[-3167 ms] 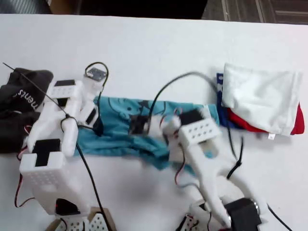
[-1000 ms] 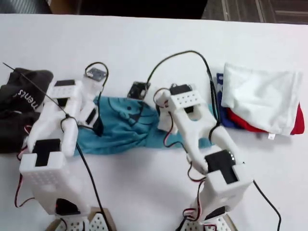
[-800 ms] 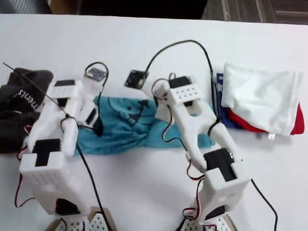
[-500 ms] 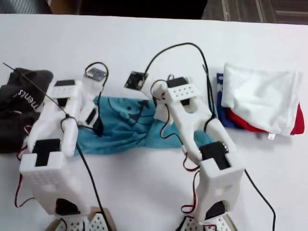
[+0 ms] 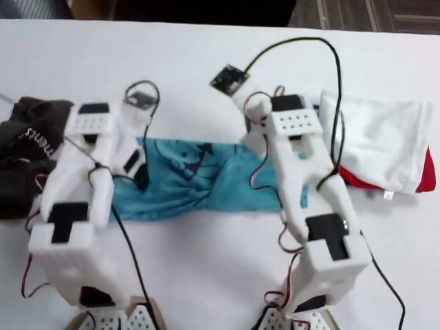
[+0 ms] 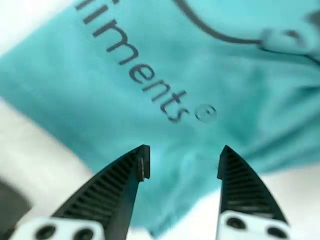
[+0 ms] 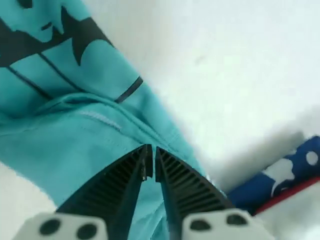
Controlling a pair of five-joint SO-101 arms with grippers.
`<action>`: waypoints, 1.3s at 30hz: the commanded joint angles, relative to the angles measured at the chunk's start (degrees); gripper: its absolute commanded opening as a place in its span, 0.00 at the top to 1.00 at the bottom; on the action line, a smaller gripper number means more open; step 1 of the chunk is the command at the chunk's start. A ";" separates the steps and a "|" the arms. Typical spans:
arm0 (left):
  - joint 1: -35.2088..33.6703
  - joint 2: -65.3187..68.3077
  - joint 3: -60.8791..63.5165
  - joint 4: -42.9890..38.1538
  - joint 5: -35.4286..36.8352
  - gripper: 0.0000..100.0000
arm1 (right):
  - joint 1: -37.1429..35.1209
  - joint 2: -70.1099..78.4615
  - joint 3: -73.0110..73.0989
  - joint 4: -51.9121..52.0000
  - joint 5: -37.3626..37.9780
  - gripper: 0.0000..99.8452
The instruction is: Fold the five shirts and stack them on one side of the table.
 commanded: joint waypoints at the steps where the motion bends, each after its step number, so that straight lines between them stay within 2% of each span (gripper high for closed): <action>1: 0.00 -8.70 -2.33 7.12 -0.26 0.76 | 0.31 -4.35 0.44 4.26 -0.35 0.98; 3: -0.09 -11.25 -0.48 10.46 -2.55 0.76 | 0.22 -4.18 3.25 4.00 -0.35 0.98; 5: -0.09 -12.92 3.56 10.55 -5.27 0.76 | 0.40 -4.35 6.51 1.54 -0.35 0.98; 11: -5.80 -12.31 15.96 -1.41 -7.03 0.76 | 1.71 -4.26 13.98 -3.30 -0.26 0.98; 14: -8.18 -10.64 19.82 -3.43 -9.49 0.76 | 3.30 -4.44 16.26 -4.62 -0.26 0.98; 19: -10.81 -9.58 21.67 -2.81 -10.02 0.76 | 6.73 -4.18 16.79 -5.05 -0.26 0.98; 27: -10.46 -9.76 21.05 6.15 -10.11 0.76 | 7.08 -4.18 17.05 -4.97 -0.26 0.98; 32: -10.46 -9.85 15.08 11.16 -11.52 0.76 | 7.08 -4.53 17.05 -4.79 -0.26 0.98; 39: -11.52 -9.41 -5.85 13.89 -11.25 0.76 | 7.16 -4.35 17.14 -4.70 -0.44 0.98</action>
